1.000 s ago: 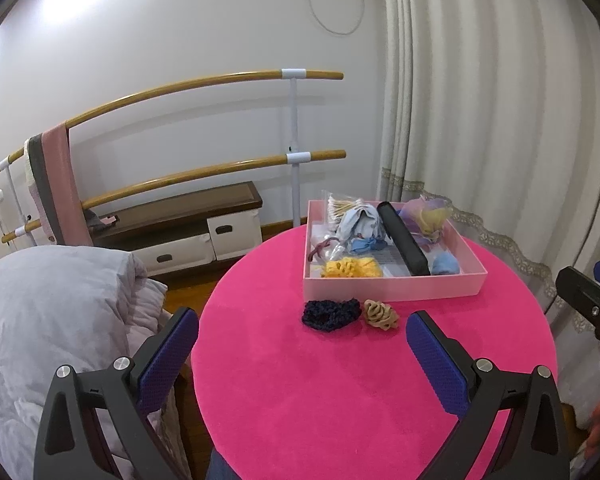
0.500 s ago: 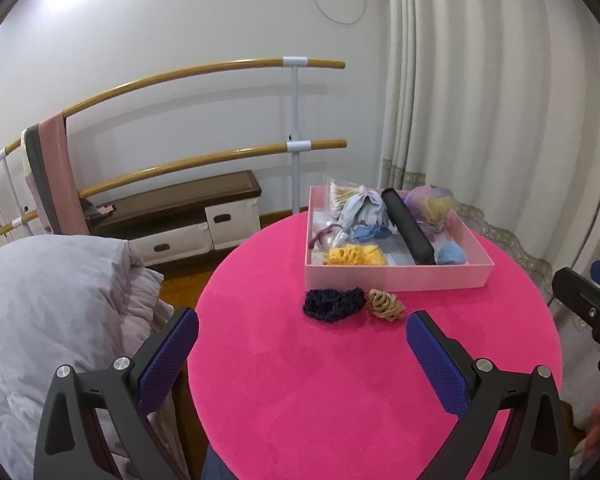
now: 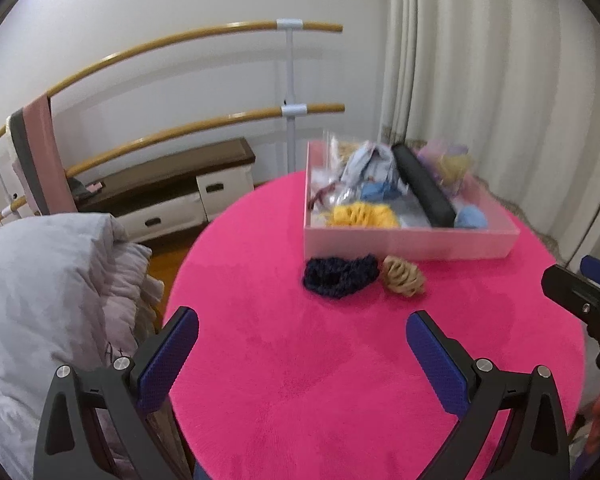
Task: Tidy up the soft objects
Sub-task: 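Grasp the navy scrunchie with the left tool while the right tool grasps the beige scrunchie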
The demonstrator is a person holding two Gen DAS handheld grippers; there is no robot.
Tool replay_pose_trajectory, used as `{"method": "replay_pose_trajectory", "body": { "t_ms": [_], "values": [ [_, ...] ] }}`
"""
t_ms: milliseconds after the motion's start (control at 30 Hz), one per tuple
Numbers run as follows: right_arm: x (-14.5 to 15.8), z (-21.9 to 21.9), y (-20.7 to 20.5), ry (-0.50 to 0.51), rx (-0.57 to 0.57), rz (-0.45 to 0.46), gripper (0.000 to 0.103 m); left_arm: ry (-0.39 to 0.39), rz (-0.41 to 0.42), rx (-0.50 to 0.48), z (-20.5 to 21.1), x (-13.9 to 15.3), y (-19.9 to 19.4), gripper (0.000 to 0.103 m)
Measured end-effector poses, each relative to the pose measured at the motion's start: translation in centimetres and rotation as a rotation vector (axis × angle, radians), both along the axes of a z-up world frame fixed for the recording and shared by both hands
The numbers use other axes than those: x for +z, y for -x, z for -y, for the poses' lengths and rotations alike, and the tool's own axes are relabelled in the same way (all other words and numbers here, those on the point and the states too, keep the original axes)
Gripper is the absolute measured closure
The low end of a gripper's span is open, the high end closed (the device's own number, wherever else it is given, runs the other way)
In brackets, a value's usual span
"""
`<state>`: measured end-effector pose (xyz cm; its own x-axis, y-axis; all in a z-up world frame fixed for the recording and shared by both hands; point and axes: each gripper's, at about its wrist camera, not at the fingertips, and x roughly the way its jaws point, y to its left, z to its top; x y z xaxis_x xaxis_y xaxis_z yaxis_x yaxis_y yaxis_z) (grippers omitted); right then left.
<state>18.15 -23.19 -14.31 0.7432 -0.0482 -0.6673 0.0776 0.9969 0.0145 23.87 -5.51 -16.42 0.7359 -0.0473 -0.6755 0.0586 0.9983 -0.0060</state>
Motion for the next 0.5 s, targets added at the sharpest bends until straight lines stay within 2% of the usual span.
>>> {"method": "replay_pose_trajectory", "body": {
  "t_ms": [200, 500],
  "values": [
    [-2.6, 0.1, -2.5, -0.027, 0.024, -0.065, 0.0, -0.003, -0.063, -0.016, 0.2, -2.8, -4.6, 0.0],
    [-4.7, 0.8, -5.3, -0.038, 0.016, -0.119, 0.0, -0.002, -0.127, -0.022, 1.2, -6.8, -11.6, 0.0]
  ]
}}
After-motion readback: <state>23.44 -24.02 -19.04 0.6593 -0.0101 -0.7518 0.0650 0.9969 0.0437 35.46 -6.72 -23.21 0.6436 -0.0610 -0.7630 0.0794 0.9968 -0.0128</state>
